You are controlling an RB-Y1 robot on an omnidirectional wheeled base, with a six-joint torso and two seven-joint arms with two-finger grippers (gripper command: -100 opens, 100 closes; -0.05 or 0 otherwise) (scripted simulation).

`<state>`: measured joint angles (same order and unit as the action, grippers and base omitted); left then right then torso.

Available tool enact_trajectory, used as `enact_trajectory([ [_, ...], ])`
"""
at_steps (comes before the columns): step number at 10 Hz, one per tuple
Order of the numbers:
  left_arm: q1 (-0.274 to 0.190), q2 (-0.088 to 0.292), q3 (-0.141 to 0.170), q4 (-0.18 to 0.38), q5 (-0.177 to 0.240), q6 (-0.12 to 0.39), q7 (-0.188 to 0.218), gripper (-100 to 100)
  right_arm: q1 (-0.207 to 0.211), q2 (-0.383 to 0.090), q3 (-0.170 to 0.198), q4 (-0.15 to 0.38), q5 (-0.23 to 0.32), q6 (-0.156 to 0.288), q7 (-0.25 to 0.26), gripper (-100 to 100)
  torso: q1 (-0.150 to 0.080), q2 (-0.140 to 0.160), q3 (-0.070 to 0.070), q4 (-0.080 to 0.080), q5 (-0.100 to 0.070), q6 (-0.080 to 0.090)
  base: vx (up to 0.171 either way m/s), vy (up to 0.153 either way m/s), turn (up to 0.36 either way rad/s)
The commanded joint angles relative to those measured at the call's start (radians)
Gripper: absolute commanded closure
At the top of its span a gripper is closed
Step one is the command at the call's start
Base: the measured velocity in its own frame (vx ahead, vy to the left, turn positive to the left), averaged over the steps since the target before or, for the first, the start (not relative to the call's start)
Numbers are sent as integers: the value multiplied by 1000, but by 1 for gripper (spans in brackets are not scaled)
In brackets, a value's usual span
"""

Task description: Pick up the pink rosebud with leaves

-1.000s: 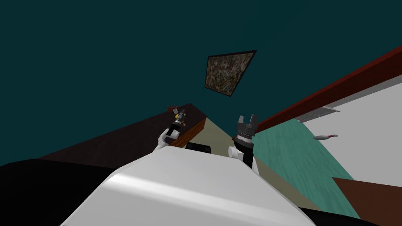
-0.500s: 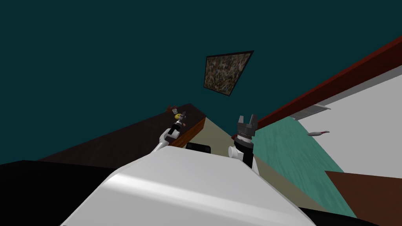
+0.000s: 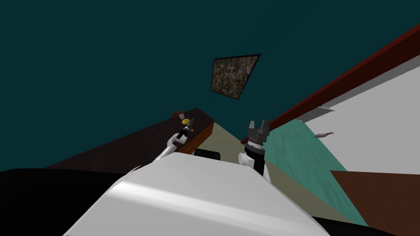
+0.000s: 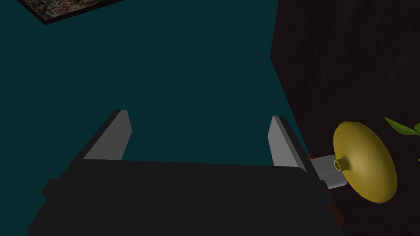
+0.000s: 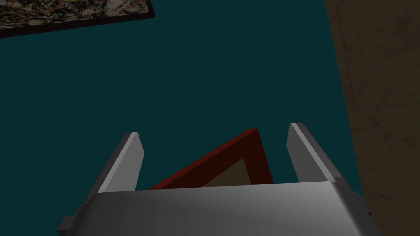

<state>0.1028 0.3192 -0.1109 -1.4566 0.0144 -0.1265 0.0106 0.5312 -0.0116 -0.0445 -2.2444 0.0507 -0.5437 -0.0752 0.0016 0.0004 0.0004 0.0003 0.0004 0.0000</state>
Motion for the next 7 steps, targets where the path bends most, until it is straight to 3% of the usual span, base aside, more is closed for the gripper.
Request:
enact_trajectory([
  [1, -7, 7, -4, 39, -1, 18, -1, -100, 0, 0, 0, 0, 0, 0, 0, 0, 0, 0, 0, 0, 0, 0, -20, 19, -44],
  [7, -79, 43, -23, 210, -4, 103, -1, -100, 0, 0, 0, 0, 0, 0, 0, 0, 0, 0, 0, 0, 0, 0, -15, 18, -65],
])
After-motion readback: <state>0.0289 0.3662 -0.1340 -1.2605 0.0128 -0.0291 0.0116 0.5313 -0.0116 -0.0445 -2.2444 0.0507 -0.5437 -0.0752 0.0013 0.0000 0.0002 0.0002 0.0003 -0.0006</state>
